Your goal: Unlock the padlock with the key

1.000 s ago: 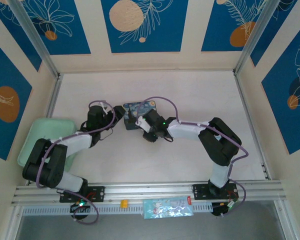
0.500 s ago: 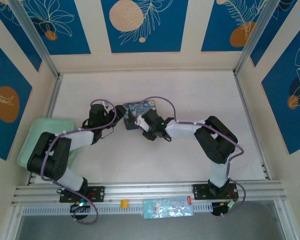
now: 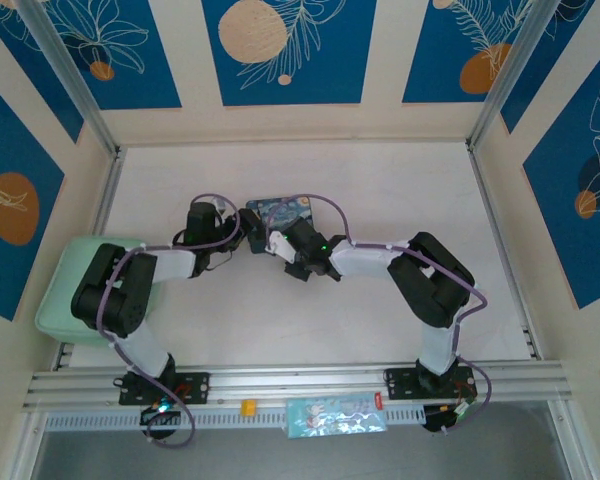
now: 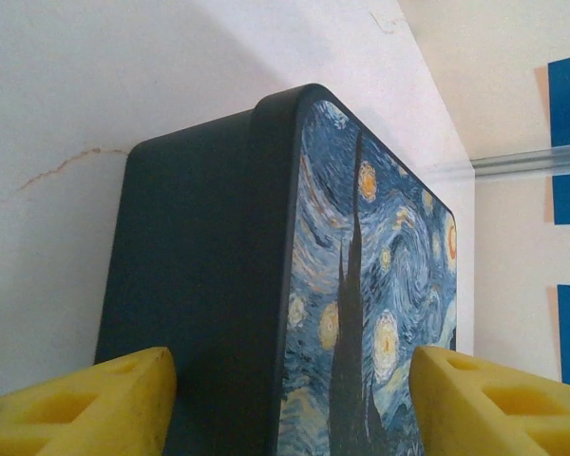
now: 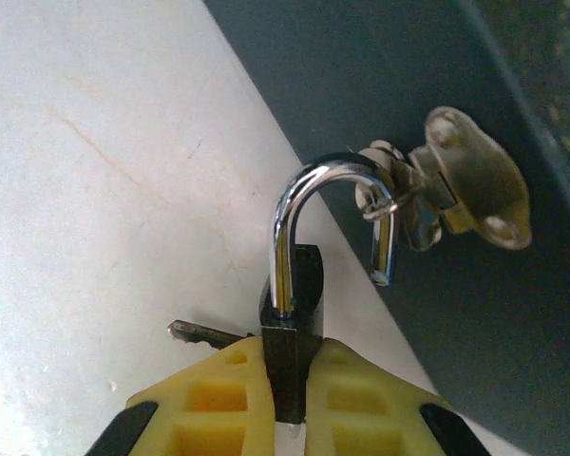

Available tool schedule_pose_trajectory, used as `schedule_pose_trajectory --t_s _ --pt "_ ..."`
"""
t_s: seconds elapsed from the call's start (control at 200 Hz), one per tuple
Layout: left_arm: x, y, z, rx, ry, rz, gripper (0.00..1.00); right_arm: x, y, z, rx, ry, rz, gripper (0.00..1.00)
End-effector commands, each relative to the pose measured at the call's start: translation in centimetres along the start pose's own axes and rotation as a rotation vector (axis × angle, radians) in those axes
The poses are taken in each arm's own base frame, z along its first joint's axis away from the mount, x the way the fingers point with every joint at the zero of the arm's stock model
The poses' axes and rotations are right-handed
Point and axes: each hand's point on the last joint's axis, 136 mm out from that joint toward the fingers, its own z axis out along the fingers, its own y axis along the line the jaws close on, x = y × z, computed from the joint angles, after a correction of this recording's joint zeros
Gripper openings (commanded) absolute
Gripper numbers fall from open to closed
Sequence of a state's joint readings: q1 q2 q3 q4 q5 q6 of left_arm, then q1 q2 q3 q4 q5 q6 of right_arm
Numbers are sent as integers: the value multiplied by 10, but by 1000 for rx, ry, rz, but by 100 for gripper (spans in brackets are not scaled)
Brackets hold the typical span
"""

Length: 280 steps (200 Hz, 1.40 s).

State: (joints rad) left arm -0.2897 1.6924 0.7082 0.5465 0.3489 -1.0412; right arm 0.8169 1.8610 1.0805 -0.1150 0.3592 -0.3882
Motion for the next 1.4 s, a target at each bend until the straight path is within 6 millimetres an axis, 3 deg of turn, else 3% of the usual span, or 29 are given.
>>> schedule_pose_trajectory --t_s 0.0,0.19,0.615,0.89,1.175,1.396 --pt "-7 -14 2 56 11 37 64 -12 5 6 -25 -44 -127 0" --pt "-2 -12 6 56 39 34 64 -20 2 3 -135 -45 -109 0" --pt "3 -19 6 98 68 38 59 -48 -8 6 -144 -128 -221 0" --pt "3 -16 1 89 54 36 59 -48 -7 3 -177 -116 -191 0" --pt "-15 -10 -12 73 -26 1 60 -43 12 -24 -276 -144 -84 0" --pt "-32 -22 -33 65 -84 33 62 -39 30 -51 -393 -171 20 0"
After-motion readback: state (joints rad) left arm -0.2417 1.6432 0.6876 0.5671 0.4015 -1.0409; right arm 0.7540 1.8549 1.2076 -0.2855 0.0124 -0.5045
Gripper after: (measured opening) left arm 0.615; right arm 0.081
